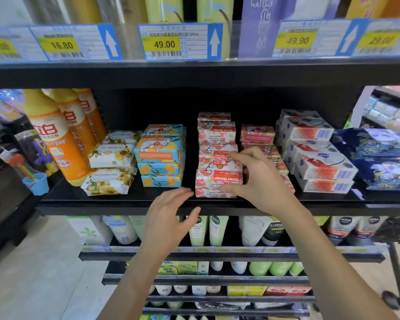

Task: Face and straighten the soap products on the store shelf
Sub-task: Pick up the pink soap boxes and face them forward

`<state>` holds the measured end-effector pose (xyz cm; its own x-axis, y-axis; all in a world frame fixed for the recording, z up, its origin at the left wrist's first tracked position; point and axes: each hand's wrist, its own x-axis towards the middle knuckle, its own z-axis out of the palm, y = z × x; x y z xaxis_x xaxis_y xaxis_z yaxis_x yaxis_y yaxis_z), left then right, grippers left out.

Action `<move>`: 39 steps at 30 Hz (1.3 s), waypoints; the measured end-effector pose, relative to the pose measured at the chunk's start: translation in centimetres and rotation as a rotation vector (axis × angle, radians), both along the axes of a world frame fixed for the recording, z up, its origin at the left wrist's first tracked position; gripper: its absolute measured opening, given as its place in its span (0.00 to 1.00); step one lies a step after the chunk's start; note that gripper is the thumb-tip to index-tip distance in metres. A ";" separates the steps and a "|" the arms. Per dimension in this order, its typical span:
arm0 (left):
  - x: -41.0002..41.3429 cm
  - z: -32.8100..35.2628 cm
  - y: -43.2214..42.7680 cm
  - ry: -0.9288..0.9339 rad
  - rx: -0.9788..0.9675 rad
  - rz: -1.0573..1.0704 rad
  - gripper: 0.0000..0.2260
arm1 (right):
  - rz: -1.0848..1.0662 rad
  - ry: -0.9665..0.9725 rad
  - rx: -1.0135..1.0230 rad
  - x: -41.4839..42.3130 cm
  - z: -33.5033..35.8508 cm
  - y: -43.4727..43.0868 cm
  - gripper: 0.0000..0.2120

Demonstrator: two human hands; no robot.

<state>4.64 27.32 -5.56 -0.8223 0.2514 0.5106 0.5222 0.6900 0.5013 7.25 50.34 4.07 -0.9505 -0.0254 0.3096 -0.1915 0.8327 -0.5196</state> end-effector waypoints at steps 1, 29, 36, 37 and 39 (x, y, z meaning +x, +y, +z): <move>0.1 0.1 0.0 -0.007 0.006 -0.002 0.20 | 0.004 0.023 -0.008 0.1 -0.2 0.0 0.42; 8.4 7.7 6.3 -0.606 1.032 -0.257 0.20 | 0.157 0.046 -0.936 8.4 -1.8 1.3 0.32; 8.7 7.6 6.1 -0.598 0.985 -0.292 0.21 | 0.099 -0.021 -1.228 8.5 -2.5 0.9 0.23; 8.7 7.6 6.0 -0.600 0.975 -0.298 0.22 | 0.099 -0.015 -1.244 8.5 -2.6 0.8 0.23; 8.5 7.6 5.9 -0.605 0.964 -0.303 0.23 | 0.102 -0.005 -1.269 8.4 -2.7 0.7 0.22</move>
